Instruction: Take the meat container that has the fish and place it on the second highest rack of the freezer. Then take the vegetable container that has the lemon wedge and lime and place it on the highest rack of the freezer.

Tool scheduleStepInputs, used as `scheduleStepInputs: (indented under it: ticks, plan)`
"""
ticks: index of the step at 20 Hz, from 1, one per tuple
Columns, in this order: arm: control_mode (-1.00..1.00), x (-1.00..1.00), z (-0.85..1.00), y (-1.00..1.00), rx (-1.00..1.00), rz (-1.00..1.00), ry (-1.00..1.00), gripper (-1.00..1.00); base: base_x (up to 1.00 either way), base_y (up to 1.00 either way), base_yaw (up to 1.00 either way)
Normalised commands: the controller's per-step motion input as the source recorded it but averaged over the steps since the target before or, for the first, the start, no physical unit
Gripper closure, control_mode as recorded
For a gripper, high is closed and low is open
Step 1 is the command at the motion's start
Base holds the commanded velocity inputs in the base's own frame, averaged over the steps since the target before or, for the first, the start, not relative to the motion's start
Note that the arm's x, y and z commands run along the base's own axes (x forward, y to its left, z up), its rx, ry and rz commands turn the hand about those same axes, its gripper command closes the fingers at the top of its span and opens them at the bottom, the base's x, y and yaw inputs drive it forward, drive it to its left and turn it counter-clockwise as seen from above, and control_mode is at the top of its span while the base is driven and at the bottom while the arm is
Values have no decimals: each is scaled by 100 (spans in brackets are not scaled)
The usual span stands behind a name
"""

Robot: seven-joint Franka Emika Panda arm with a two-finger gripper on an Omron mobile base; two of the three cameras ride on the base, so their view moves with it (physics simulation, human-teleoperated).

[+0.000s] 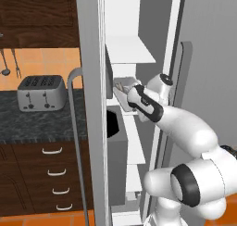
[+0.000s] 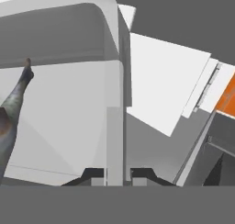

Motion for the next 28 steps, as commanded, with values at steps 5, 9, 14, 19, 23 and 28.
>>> scheduleStepInputs:
  ticks: [5, 9, 14, 19, 23, 28]
  plan:
    - [-100, 45, -25, 12, 0, 0, 1, 100, 0, 0, 0]
    - [-100, 46, -23, 19, 0, -1, 0, 100, 0, 0, 0]
    - [-100, 44, -24, 0, 0, -1, 0, 100, 0, 0, 0]
    - [-100, 25, -18, 0, 0, -3, 0, -100, 0, 0, 0]
    - [-100, 34, -10, 0, 0, -4, 0, -100, 0, 0, 0]
    - [-100, 22, 2, 0, 0, -3, -11, -100, 0, 0, 0]
